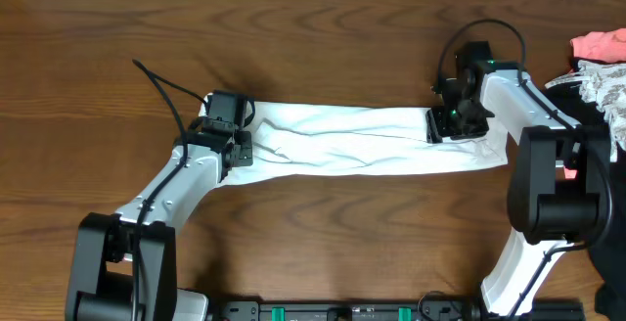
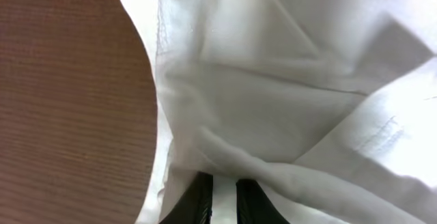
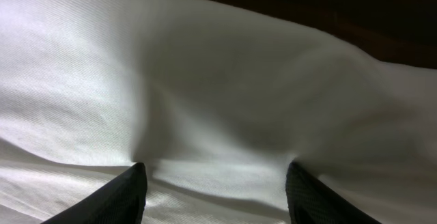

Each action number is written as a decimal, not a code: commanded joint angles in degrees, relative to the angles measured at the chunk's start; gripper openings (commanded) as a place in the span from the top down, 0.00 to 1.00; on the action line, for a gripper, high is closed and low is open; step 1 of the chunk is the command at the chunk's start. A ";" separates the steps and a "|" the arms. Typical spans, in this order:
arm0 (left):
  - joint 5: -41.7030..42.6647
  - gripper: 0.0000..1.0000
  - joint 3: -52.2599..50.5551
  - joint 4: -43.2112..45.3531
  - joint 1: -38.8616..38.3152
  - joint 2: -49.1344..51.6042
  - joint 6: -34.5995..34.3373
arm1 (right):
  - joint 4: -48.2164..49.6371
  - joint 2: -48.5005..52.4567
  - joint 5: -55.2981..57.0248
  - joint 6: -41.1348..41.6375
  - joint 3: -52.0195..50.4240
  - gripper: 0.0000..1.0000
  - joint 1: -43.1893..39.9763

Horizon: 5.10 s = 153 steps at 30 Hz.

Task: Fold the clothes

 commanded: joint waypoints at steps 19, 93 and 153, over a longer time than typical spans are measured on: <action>-0.07 0.73 1.46 2.97 0.28 4.72 0.55 | 0.00 0.63 1.20 0.28 -1.16 0.36 -0.07; 8.39 0.42 5.99 -4.11 0.28 -4.09 0.31 | 5.40 -18.49 -12.31 5.03 -9.35 0.05 -20.13; 10.47 0.43 6.01 -2.51 0.28 -4.11 0.96 | 16.13 -6.67 -9.20 1.51 -12.72 0.27 -29.97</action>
